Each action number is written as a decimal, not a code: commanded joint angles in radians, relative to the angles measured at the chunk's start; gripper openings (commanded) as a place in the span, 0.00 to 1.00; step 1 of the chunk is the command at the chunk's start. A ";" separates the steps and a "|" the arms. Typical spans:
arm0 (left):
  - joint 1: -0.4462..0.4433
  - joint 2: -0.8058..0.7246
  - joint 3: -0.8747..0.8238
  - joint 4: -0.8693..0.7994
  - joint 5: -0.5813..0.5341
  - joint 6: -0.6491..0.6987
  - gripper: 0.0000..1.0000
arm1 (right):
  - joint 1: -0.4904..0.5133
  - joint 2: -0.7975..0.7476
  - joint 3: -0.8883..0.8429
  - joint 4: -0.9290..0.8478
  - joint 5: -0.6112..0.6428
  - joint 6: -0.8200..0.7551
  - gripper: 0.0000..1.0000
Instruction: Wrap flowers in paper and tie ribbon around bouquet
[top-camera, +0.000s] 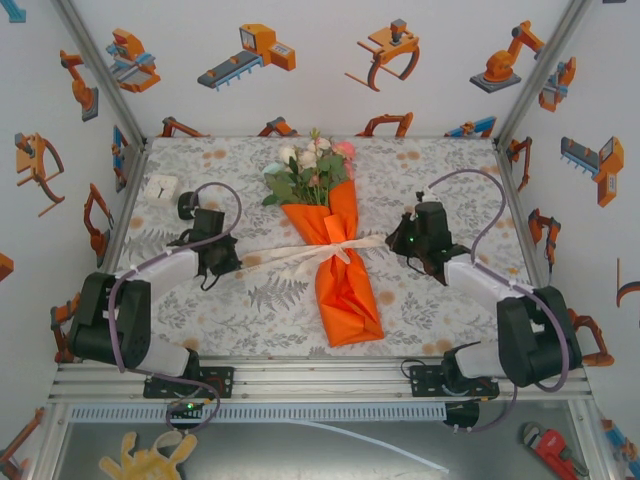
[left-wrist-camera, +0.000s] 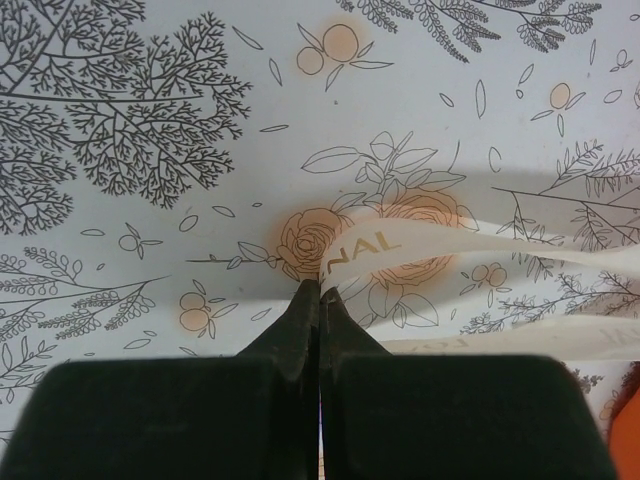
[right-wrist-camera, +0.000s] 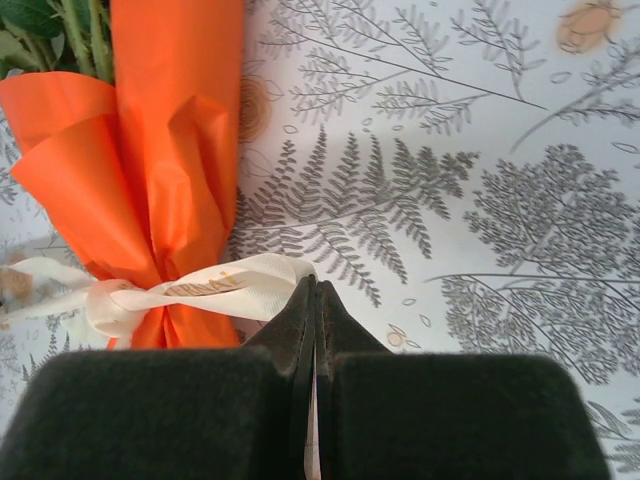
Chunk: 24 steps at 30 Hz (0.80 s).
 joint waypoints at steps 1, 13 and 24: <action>0.014 -0.017 -0.034 -0.031 -0.040 -0.011 0.00 | -0.023 -0.043 -0.028 -0.014 0.033 0.010 0.00; 0.044 -0.036 -0.051 -0.040 -0.071 -0.033 0.00 | -0.090 -0.093 -0.059 -0.077 0.101 0.021 0.00; 0.077 -0.044 -0.053 -0.061 -0.096 -0.070 0.00 | -0.132 -0.074 -0.060 -0.105 0.133 0.042 0.00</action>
